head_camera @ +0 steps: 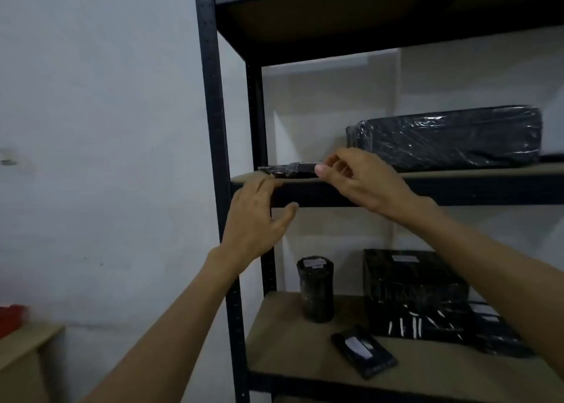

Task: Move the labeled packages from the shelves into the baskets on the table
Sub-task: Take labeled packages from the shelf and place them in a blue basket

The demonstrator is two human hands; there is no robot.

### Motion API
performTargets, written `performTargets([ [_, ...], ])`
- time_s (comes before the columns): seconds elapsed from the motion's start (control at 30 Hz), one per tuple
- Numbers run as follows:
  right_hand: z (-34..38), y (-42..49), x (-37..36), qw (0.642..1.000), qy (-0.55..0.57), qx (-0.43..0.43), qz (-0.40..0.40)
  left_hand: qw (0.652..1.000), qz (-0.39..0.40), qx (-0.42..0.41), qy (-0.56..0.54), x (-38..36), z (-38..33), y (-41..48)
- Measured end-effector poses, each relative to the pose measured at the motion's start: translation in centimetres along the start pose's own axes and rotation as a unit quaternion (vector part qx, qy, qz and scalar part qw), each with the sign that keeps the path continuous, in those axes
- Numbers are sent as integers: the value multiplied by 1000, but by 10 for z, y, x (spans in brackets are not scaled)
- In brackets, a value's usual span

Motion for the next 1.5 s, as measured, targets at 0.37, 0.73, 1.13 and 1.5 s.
performTargets([
  [0.37, -56, 76, -45, 983, -150, -106, 23, 994, -62, -9, 94, -64, 46, 26],
  [0.73, -82, 88, -71, 947, -22, -271, 171, 987, -118, -27, 102, -67, 48, 25],
  [1.13, -47, 87, -41, 909, 393, -139, -11, 987, -124, -33, 95, -67, 48, 24],
  [1.5, -46, 84, -45, 908, 400, -122, -31, 988, -124, -31, 89, -69, 50, 24],
])
Point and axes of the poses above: each hand's wrist, its own y-axis towards the middle knuckle, its own x-axis out of the back of the hand, z = x × y, the point moved 6 cm from there along y, towards the middle knuckle, and after that the axes turned 5 degrees about -z, right-handed, at the moved point
